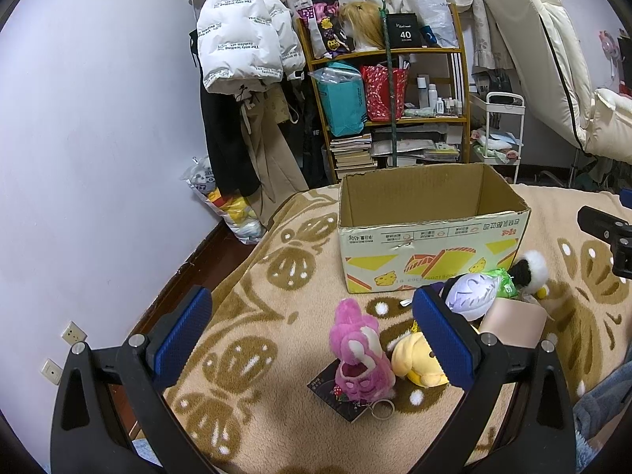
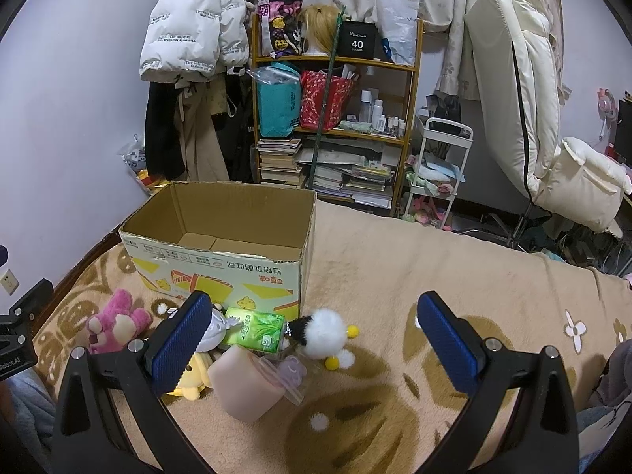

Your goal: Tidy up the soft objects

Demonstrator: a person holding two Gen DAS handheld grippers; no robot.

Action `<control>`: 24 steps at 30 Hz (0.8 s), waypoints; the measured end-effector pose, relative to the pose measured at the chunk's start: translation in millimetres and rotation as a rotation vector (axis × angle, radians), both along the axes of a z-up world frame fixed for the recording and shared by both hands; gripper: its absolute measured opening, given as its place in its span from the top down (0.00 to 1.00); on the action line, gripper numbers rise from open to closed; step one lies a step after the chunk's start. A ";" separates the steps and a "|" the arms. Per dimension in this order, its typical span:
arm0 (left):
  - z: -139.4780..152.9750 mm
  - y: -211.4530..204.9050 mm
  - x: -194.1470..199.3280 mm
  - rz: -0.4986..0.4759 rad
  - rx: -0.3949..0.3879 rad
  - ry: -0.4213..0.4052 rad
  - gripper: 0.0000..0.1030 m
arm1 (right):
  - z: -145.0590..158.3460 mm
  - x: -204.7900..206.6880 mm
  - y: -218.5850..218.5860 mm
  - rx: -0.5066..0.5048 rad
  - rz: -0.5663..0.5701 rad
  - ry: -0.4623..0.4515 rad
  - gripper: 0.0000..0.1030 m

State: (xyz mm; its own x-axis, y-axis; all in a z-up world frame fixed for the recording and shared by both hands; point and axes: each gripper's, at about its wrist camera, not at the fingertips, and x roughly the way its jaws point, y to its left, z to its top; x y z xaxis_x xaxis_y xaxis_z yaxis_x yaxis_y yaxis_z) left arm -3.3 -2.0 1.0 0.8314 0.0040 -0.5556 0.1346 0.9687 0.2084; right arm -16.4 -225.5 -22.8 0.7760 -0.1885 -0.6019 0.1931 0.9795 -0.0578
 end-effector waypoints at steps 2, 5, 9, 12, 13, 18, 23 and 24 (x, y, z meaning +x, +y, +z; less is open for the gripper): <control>0.0 -0.1 0.1 -0.001 0.000 0.000 0.03 | -0.2 0.3 0.6 0.000 0.002 -0.002 0.00; -0.2 -0.5 -0.2 -0.001 0.002 0.001 0.03 | -0.8 0.5 1.1 0.001 0.003 0.000 0.00; 0.7 -1.6 -0.6 -0.002 0.003 0.001 0.03 | -1.1 1.0 2.0 0.004 0.003 -0.001 0.00; 0.7 -2.1 -0.8 -0.002 0.003 0.002 0.03 | -0.8 1.0 1.6 0.003 0.002 -0.001 0.00; 0.8 -2.4 -0.7 -0.002 0.004 0.003 0.03 | -0.2 1.0 0.6 0.003 0.002 0.000 0.00; 0.7 -2.3 -0.6 -0.001 0.005 0.002 0.03 | -0.1 0.9 0.2 0.004 0.003 0.000 0.00; 0.9 -2.4 -1.1 0.000 0.004 0.001 0.03 | -0.5 0.9 1.0 0.004 0.003 0.002 0.00; 1.0 -2.6 -1.0 0.000 0.004 0.000 0.03 | -0.1 0.8 -0.2 0.004 0.004 0.001 0.00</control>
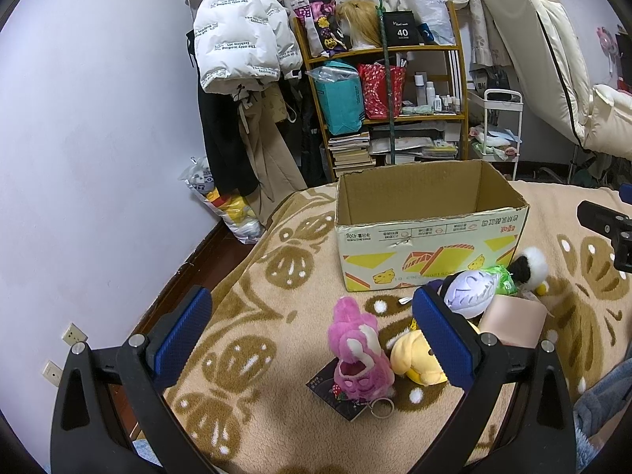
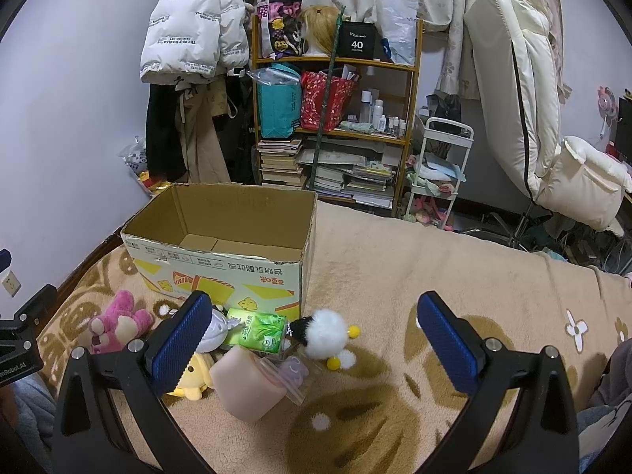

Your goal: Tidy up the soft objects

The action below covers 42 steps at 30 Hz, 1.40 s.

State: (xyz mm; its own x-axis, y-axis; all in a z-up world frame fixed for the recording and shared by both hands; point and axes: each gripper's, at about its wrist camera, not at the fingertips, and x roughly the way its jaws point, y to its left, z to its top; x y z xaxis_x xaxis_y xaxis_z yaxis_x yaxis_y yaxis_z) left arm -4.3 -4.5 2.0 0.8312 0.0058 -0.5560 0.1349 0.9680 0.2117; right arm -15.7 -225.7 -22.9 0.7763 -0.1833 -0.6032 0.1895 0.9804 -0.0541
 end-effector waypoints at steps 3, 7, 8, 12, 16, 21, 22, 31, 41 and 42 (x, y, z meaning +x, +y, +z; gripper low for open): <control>-2.1 0.3 0.3 0.004 0.001 -0.001 0.03 | -0.8 0.9 0.6 0.000 0.002 0.004 0.00; -12.8 -1.3 2.0 0.004 0.002 0.008 0.03 | -2.7 1.7 2.0 0.000 0.006 0.011 0.00; -12.5 -0.5 2.0 0.003 0.002 0.007 0.03 | -3.1 1.6 2.5 0.000 0.006 0.012 0.00; -12.8 0.1 3.3 0.002 0.003 0.006 0.03 | -3.0 1.6 1.8 0.002 0.006 0.013 0.00; -18.2 3.0 6.7 0.006 0.008 0.013 0.03 | -4.0 1.9 2.7 0.001 0.006 0.018 0.00; -17.6 2.8 7.0 0.004 0.010 0.014 0.03 | -5.0 3.1 2.6 0.001 0.009 0.028 0.00; -20.2 4.8 8.1 0.001 0.013 0.016 0.03 | -5.0 2.9 2.5 0.001 0.009 0.029 0.00; -17.4 -0.4 11.9 -0.002 0.036 0.042 0.03 | -6.0 5.0 -2.7 0.017 -0.005 0.046 0.00; -25.8 10.7 43.7 0.053 -0.007 0.176 0.03 | 1.7 27.8 1.3 -0.005 0.046 0.110 0.00; -26.6 12.3 47.5 0.057 -0.018 0.191 0.03 | 3.3 31.2 0.4 0.009 0.051 0.114 0.00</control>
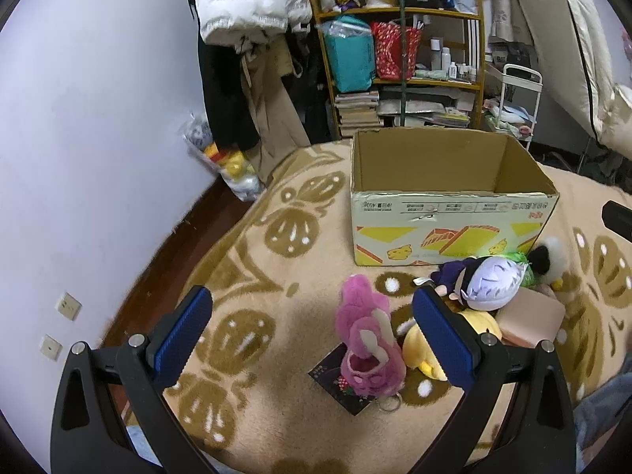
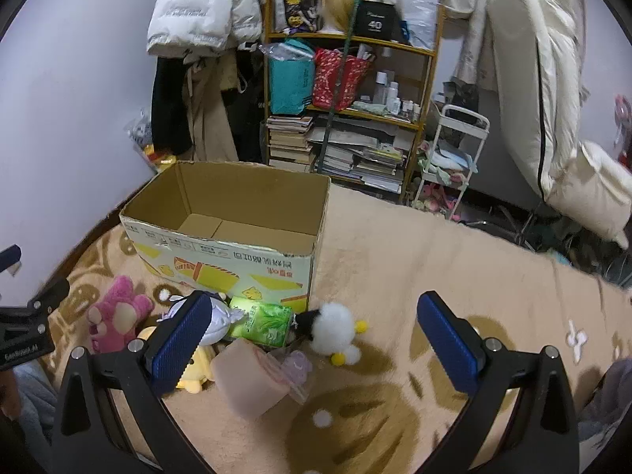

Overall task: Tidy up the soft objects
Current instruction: 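Grasp the pink plush bear with the left gripper while the right gripper grasps the purple-haired doll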

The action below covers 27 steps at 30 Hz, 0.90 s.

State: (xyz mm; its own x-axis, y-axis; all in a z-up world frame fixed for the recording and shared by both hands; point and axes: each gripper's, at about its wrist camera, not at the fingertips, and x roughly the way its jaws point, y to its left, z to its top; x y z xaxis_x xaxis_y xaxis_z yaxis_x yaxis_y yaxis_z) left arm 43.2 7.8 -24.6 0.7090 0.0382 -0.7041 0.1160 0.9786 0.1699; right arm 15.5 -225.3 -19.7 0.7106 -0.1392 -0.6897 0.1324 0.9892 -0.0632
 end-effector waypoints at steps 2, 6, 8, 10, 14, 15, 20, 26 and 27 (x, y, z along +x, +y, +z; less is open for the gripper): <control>-2.9 0.4 6.3 0.006 -0.009 0.019 0.03 | 1.7 5.6 -4.4 0.035 -0.003 0.006 0.00; -10.6 -1.8 21.0 0.014 -0.014 0.063 0.03 | 0.7 23.8 -13.9 0.104 -0.027 0.022 0.00; -15.0 -3.1 25.2 0.016 -0.015 0.083 0.03 | -2.9 33.2 -18.4 0.132 -0.033 0.035 0.00; -22.0 -5.1 30.6 0.016 -0.008 0.109 0.03 | -8.4 41.1 -19.8 0.136 -0.035 0.050 0.00; -34.7 -7.8 40.1 0.014 0.008 0.150 0.03 | -25.6 54.1 -15.0 0.156 -0.021 0.096 0.00; -38.9 -8.6 42.2 0.014 0.012 0.166 0.03 | -30.0 55.7 -13.2 0.161 -0.012 0.105 0.00; -52.9 -11.7 46.4 0.001 0.039 0.229 0.03 | -49.6 64.5 3.6 0.195 0.031 0.148 0.00; -73.2 -17.5 49.6 -0.021 0.064 0.308 0.03 | -71.2 74.0 26.0 0.228 0.103 0.213 0.00; -76.9 -18.4 49.8 -0.023 0.069 0.319 0.03 | -74.5 74.5 30.6 0.228 0.109 0.219 0.00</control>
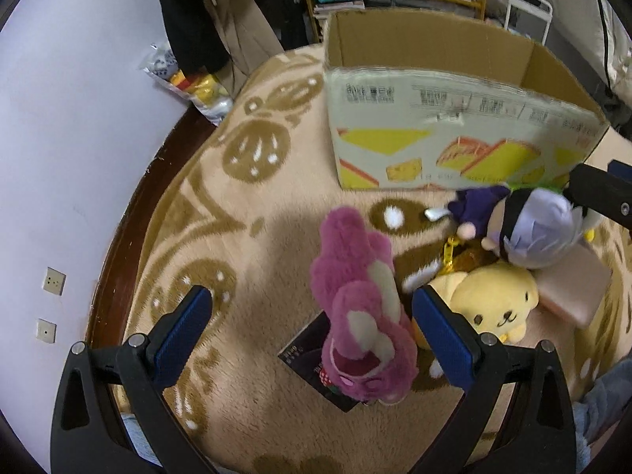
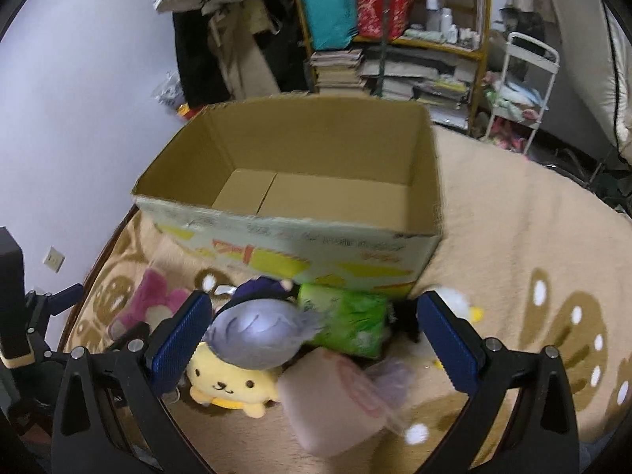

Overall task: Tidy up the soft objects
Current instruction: 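Grasp the pink plush bear with the left gripper while the right gripper grasps the purple-haired doll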

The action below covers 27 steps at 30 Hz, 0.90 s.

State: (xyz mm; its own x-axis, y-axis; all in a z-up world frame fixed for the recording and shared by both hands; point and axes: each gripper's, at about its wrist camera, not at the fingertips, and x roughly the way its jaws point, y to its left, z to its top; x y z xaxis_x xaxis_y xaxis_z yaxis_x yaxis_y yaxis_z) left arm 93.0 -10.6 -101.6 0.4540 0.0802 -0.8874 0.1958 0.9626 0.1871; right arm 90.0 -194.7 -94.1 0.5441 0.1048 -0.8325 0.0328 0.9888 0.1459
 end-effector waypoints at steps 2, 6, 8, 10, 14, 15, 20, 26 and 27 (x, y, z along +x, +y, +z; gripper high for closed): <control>-4.0 -0.5 0.1 -0.002 0.004 0.013 0.03 | -4.9 2.7 5.1 0.003 0.014 0.017 0.00; -10.6 -1.6 0.0 -0.008 0.008 0.036 0.03 | -15.8 6.6 13.7 0.028 0.032 0.054 0.00; -14.7 -1.3 0.7 -0.009 0.009 0.050 0.03 | -19.9 6.8 18.2 0.008 0.047 0.061 0.00; -18.9 -1.1 2.3 -0.012 0.011 0.066 0.03 | -23.5 7.2 22.6 -0.012 0.060 0.069 0.00; -26.1 -1.1 2.6 -0.013 0.022 0.089 0.03 | -31.3 7.1 28.7 -0.034 0.085 0.079 0.00; -27.2 -0.2 2.2 -0.013 0.022 0.091 0.03 | -33.5 7.3 29.6 -0.038 0.091 0.081 0.00; -30.4 1.2 2.0 -0.017 0.009 0.111 0.03 | -38.0 7.1 33.2 -0.038 0.103 0.082 0.00; -31.3 -5.8 -3.5 -0.055 0.001 0.125 0.17 | -38.8 5.7 35.9 -0.017 0.118 0.079 0.03; -31.4 -7.0 -4.4 -0.062 -0.005 0.129 0.19 | -38.2 5.2 35.9 -0.018 0.118 0.077 0.03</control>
State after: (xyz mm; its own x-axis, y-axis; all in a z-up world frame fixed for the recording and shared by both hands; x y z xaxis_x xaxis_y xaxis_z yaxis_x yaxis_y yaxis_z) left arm 88.5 -17.6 -133.0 0.3398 0.0510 -0.9391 0.2772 0.9487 0.1518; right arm 95.2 -158.8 -132.3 0.4629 0.1489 -0.8738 -0.0737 0.9888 0.1295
